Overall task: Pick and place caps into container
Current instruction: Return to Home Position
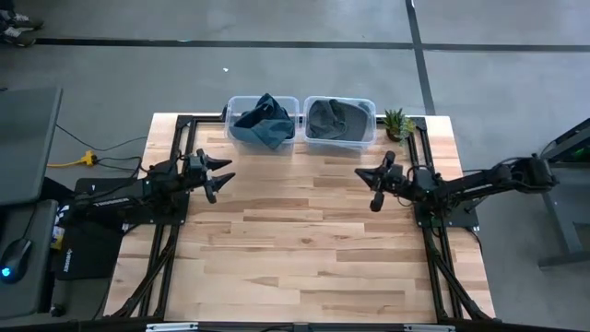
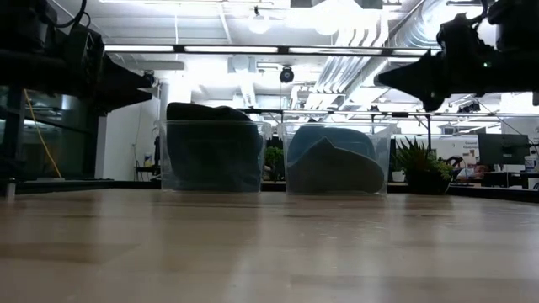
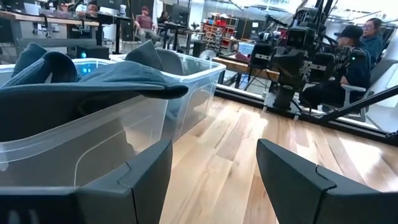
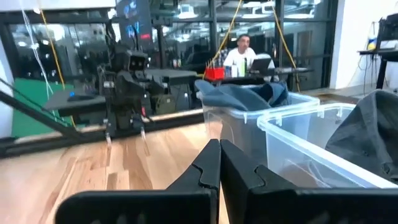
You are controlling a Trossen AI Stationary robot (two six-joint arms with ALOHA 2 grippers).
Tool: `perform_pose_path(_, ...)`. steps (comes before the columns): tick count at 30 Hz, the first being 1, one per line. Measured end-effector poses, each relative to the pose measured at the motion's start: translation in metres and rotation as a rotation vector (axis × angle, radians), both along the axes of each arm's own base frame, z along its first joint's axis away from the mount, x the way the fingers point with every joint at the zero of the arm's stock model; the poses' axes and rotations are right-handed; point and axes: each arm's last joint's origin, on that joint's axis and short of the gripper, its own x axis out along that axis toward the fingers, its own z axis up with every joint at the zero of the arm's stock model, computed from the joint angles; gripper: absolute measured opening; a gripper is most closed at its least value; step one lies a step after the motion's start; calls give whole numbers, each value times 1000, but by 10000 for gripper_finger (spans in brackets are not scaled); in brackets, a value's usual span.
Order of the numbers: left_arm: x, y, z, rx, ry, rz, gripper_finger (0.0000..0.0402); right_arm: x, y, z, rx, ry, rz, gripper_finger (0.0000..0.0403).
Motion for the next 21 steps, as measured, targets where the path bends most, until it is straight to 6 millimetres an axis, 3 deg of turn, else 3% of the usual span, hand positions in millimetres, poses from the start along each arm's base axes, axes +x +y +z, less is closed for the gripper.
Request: perform_pose_path(21,0,0,-5,-30,43,-1,232,-33,9,2,20,96,102,0)
